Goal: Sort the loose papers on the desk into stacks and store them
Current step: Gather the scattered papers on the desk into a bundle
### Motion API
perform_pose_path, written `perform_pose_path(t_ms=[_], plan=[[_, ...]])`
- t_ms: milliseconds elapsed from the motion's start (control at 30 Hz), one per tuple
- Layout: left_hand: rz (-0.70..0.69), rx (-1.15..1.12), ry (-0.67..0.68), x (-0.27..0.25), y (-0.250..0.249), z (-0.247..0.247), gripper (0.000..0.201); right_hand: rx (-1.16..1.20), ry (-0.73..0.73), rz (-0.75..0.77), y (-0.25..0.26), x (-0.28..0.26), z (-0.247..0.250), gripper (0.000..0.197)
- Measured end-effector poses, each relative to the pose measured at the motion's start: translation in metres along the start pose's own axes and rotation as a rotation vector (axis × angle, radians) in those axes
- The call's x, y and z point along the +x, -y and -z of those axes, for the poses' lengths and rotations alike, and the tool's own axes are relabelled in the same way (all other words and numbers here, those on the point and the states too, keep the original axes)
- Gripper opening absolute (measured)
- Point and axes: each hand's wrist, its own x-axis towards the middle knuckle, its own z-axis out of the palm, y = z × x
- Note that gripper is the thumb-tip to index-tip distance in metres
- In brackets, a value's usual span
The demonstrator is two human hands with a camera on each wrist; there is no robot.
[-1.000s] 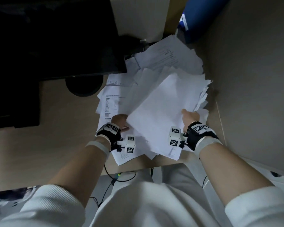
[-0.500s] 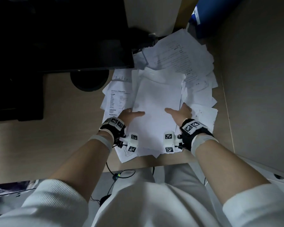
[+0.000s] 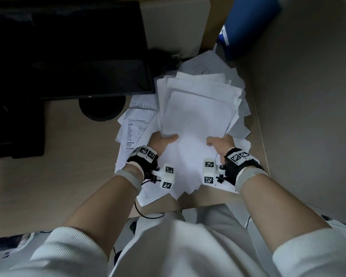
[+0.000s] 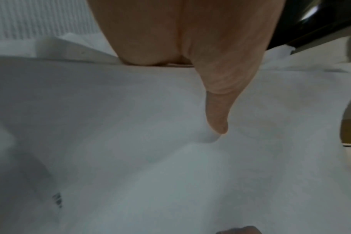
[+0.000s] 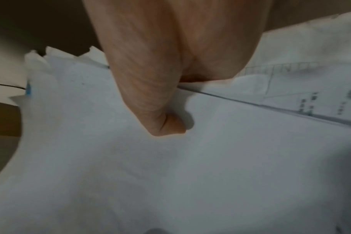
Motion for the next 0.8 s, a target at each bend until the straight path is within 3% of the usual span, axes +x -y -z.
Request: perform_pose_path(t_ms=[133, 300, 467, 567, 667, 800], plan=[[-0.134, -0.114, -0.104, -0.030, -0.043, -0.002, 0.036, 0.099, -0.004, 0.159, 0.031, -0.014, 0.017, 0.024], [-0.308, -0.304, -0.282, -0.066, -0.086, -0.008, 0.032, 0.249, 0.019, 0.349, 0.074, -0.040, 0.040, 0.026], [-0.419, -0.420, -0.460, -0.100, -0.102, -0.010, 0.055, 0.352, 0.085, 0.524, 0.085, -0.057, 0.050, 0.018], [-0.466, -0.482, -0.481, -0.110, -0.103, -0.010, 0.059, 0.410, 0.093, 0.641, 0.089, -0.072, 0.061, 0.027], [-0.496, -0.482, -0.501, -0.119, -0.101, -0.003, 0.057, 0.452, 0.131, 0.710, 0.090, -0.080, 0.062, 0.024], [-0.430, -0.401, -0.467, -0.112, -0.082, 0.008, 0.054, 0.261, 0.167, 0.691, 0.080, -0.073, 0.054, 0.023]])
